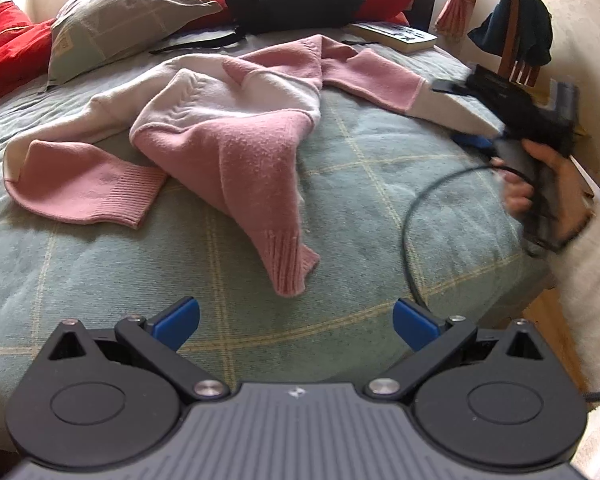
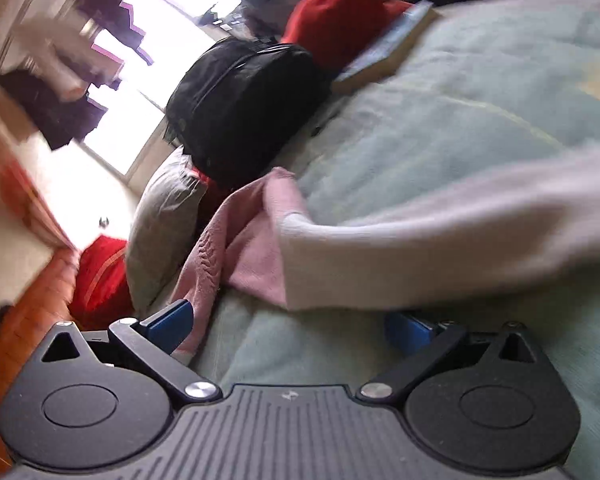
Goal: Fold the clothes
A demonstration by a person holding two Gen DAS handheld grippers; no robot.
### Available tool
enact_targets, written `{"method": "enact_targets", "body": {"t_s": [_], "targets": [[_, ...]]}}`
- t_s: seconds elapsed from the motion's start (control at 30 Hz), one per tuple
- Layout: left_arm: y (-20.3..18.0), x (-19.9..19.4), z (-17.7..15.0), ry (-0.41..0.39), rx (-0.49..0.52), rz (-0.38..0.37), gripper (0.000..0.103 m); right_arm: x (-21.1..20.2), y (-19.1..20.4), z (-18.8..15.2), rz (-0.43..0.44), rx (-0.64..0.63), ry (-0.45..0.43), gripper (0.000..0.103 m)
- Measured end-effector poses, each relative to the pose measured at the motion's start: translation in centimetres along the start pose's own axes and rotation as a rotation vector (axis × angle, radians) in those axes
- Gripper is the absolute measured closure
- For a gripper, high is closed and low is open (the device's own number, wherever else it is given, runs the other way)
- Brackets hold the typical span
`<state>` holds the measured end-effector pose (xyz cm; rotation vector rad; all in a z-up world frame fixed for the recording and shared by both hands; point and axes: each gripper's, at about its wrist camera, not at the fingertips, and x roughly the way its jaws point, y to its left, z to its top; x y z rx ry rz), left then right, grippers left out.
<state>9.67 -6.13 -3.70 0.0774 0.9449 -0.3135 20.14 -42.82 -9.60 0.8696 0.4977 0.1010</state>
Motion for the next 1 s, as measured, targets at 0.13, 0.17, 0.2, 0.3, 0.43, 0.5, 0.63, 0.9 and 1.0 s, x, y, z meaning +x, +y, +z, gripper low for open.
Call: {"method": "enact_targets", "body": {"t_s": [0.13, 0.17, 0.2, 0.3, 0.43, 0.5, 0.63, 0.9, 1.0], "targets": [[0.2, -0.2, 0.2, 0.001, 0.001, 0.019, 0.001, 0.7, -0.3, 1.7, -0.018, 0.011, -0.052, 0.0], [0.3, -0.3, 0.3, 0.0, 0.003, 0.024, 0.001, 0.9, -0.4, 2.1, -0.023, 0.014, -0.065, 0.0], [0.4, -0.4, 0.4, -0.002, 0.003, 0.028, 0.001, 1.1, -0.5, 2.6, -0.027, 0.016, -0.078, 0.0], [0.7, -0.3, 0.5, -0.003, 0.0, 0.035, 0.001, 1.6, -0.7, 3.9, -0.041, 0.025, -0.116, 0.0], [0.8, -0.1, 0.5, -0.006, 0.005, 0.03, 0.001, 2.3, -1.0, 5.6, -0.059, 0.035, -0.168, 0.0], [0.8, 0.0, 0.7, -0.012, 0.007, 0.025, 0.001, 1.8, -1.6, 5.9, -0.076, 0.052, -0.133, 0.0], [0.8, 0.0, 1.5, -0.042, 0.025, 0.037, 0.001, 0.0, -1.4, 3.5, -0.134, -0.012, 0.028, 0.0], [-1.3, 3.4, 5.5, -0.026, 0.085, -0.113, 0.001, -6.1, 2.6, -4.7, -0.091, -0.174, 0.145, 0.0], [-2.2, 5.1, 7.0, -0.01, 0.1, -0.189, 0.001, -7.0, 3.1, -6.2, -0.114, -0.2, 0.143, 0.0]]}}
